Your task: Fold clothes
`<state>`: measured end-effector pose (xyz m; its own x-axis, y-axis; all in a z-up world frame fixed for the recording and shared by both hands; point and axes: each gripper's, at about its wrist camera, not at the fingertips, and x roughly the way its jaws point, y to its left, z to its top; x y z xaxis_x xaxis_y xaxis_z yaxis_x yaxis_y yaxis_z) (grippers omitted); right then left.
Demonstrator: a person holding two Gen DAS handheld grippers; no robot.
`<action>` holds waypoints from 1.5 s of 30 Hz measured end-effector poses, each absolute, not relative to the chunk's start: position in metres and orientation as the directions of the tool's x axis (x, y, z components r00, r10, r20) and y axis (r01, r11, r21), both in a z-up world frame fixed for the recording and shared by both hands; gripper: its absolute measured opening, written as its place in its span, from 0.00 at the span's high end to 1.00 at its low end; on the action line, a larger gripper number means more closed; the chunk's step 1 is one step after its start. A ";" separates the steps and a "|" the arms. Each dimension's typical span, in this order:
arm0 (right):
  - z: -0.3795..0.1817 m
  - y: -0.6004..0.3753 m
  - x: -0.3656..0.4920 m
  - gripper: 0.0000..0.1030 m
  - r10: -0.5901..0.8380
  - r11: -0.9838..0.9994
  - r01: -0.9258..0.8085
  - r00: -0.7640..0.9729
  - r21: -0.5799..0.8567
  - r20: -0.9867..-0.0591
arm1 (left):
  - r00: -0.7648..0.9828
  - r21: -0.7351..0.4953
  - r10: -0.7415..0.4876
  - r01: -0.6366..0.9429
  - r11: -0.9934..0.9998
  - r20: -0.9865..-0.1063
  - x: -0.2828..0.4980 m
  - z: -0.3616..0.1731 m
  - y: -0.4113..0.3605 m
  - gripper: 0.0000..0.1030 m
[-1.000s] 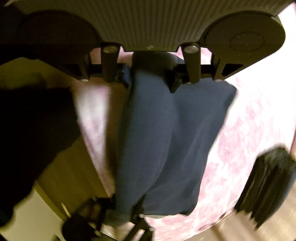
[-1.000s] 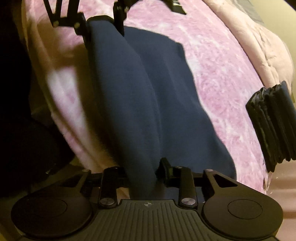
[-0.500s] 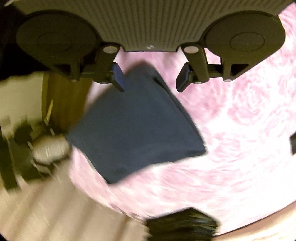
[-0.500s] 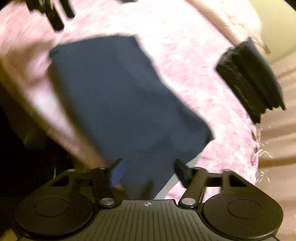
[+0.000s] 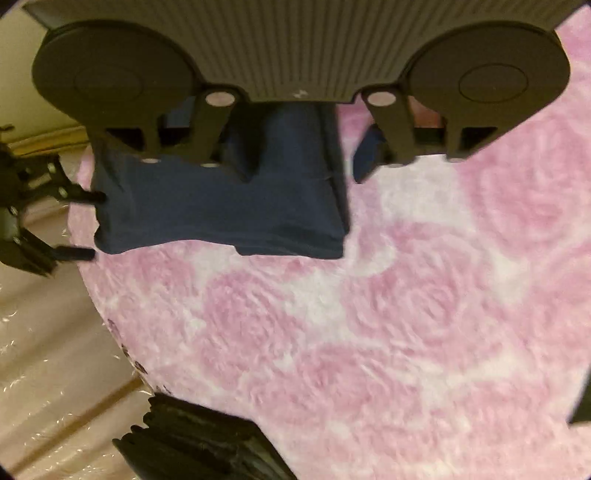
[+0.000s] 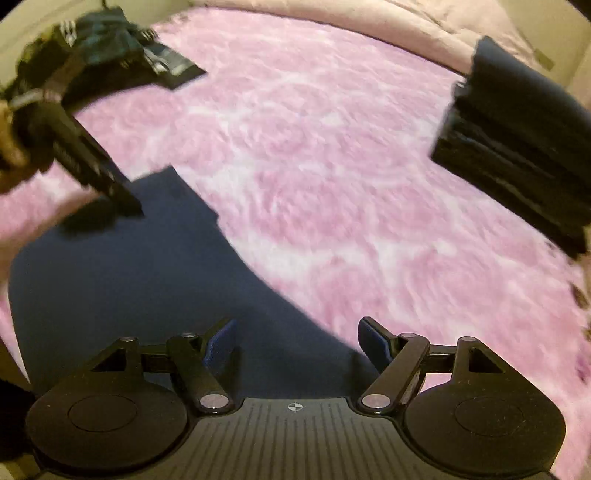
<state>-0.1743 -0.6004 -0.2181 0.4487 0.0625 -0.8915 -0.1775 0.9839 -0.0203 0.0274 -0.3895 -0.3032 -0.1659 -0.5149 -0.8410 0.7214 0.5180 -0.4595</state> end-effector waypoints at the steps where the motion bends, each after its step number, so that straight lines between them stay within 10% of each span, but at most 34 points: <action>1: -0.220 -0.601 -0.174 0.27 0.083 0.979 -0.203 0.453 -0.012 -0.887 | -0.169 -0.456 -0.517 0.738 0.498 -0.839 0.025 -0.302 -0.391 0.71; 5: -0.224 -0.596 -0.181 0.27 0.143 0.960 -0.281 0.458 0.010 -0.877 | -0.146 -0.388 -0.552 0.852 0.352 -0.821 0.004 -0.280 -0.387 0.85; 22: -0.228 -0.595 -0.198 0.27 0.105 0.974 -0.228 0.439 0.002 -0.892 | 0.155 0.124 -0.405 0.987 0.100 -0.901 -0.083 -0.256 -0.405 0.81; 35: -0.229 -0.526 -0.225 0.27 0.252 0.967 -0.148 0.448 0.207 -0.858 | -0.208 -0.592 -0.615 0.611 0.526 -0.761 -0.003 -0.279 -0.319 0.70; 45: -0.245 -0.494 -0.256 0.27 0.188 0.981 -0.036 0.441 0.192 -0.878 | -0.354 -0.651 -0.579 0.611 0.451 -0.734 -0.018 -0.297 -0.307 0.90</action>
<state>-0.2556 -0.4943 -0.2452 0.4409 0.1885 -0.8775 -0.0365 0.9807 0.1923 -0.0178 -0.3066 -0.2969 -0.3545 -0.5795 -0.7339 0.6109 0.4506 -0.6509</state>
